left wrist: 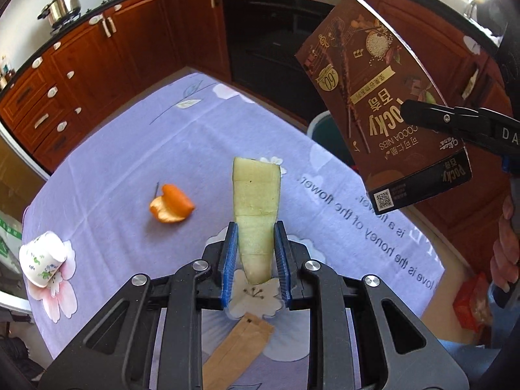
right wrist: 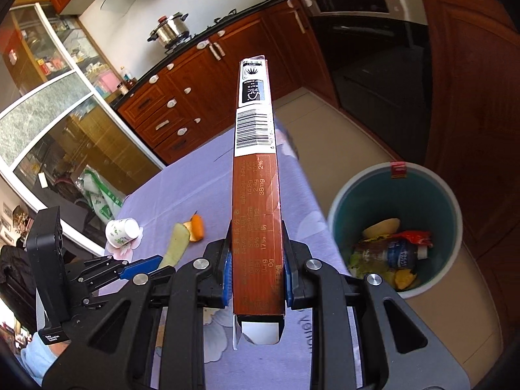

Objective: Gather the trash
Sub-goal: 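Carry the rind and the Pocky box with both grippers over the teal bin, then open the left gripper to drop the rind while the right gripper drops the Pocky box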

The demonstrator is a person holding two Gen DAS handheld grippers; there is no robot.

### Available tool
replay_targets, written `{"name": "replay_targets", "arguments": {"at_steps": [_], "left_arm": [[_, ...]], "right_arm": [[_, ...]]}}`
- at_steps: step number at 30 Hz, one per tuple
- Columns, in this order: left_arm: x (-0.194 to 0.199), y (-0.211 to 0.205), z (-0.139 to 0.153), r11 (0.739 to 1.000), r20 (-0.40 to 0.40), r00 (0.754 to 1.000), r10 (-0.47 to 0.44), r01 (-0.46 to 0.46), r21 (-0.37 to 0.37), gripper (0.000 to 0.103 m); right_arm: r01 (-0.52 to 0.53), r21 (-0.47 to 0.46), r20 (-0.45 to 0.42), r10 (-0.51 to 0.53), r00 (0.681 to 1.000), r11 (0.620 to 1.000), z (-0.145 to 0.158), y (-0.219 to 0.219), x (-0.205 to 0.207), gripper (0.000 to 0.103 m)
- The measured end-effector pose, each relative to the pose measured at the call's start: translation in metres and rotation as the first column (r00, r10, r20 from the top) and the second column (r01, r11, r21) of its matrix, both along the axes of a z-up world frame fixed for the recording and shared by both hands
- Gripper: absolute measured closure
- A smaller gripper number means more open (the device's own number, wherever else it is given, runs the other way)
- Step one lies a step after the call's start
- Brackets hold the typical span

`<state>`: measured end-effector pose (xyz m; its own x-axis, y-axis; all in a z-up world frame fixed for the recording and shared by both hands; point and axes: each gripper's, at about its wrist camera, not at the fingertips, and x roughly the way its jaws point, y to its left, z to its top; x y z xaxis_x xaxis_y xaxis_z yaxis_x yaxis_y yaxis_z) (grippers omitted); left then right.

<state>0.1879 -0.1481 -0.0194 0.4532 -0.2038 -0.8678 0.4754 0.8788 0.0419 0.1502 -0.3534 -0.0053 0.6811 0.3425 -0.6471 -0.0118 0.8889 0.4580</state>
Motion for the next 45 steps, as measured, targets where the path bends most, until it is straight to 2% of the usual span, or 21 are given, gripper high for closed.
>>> {"name": "replay_targets", "arguments": {"at_steps": [6, 10, 16, 24, 25, 27, 28, 30, 34, 42, 45], "left_arm": [[0.012, -0.076, -0.001, 0.992, -0.018, 0.992, -0.125, 0.125, 0.003, 0.08], [0.021, -0.125, -0.017, 0.982, -0.061, 0.98, -0.191, 0.191, -0.005, 0.08], [0.037, -0.177, -0.057, 0.971, -0.163, 0.958, -0.235, 0.24, 0.009, 0.08], [0.062, -0.194, -0.089, 0.976, -0.23, 0.951, -0.206, 0.215, 0.017, 0.077], [0.064, -0.195, -0.09, 0.977, -0.231, 0.952, -0.203, 0.212, 0.016, 0.075], [0.066, -0.194, -0.086, 0.979, -0.215, 0.957, -0.194, 0.201, 0.011, 0.047], [0.065, -0.192, -0.082, 0.981, -0.194, 0.963, -0.188, 0.193, 0.005, 0.042], [0.065, -0.189, -0.076, 0.984, -0.166, 0.97, -0.178, 0.18, 0.0, 0.037], [0.068, -0.181, -0.066, 0.989, -0.166, 0.974, -0.151, 0.15, -0.02, 0.032], [0.067, -0.167, -0.055, 0.993, -0.153, 0.981, -0.118, 0.113, -0.041, 0.011], [0.066, -0.161, -0.05, 0.994, -0.144, 0.984, -0.105, 0.098, -0.058, 0.009]], "right_arm": [[0.167, 0.016, -0.016, -0.167, 0.986, 0.986, -0.01, -0.084, -0.023, 0.081], [0.218, -0.006, -0.062, -0.218, 0.974, 0.976, -0.025, -0.114, -0.03, 0.081], [0.234, -0.022, -0.143, -0.235, 0.961, 0.972, -0.051, -0.13, -0.022, 0.081], [0.196, -0.006, -0.212, -0.193, 0.958, 0.98, -0.072, -0.129, -0.003, 0.081], [0.191, -0.005, -0.218, -0.187, 0.958, 0.982, -0.073, -0.129, -0.002, 0.081], [0.183, -0.009, -0.226, -0.181, 0.957, 0.983, -0.075, -0.128, 0.001, 0.081], [0.18, -0.012, -0.23, -0.178, 0.957, 0.984, -0.075, -0.127, 0.003, 0.081], [0.173, -0.013, -0.239, -0.171, 0.956, 0.985, -0.077, -0.129, 0.008, 0.081], [0.158, -0.02, -0.261, -0.158, 0.952, 0.987, -0.082, -0.126, 0.016, 0.081], [0.113, -0.014, -0.3, -0.112, 0.947, 0.993, -0.09, -0.112, 0.031, 0.081], [0.093, -0.014, -0.308, -0.093, 0.947, 0.996, -0.091, -0.106, 0.035, 0.081]]}}
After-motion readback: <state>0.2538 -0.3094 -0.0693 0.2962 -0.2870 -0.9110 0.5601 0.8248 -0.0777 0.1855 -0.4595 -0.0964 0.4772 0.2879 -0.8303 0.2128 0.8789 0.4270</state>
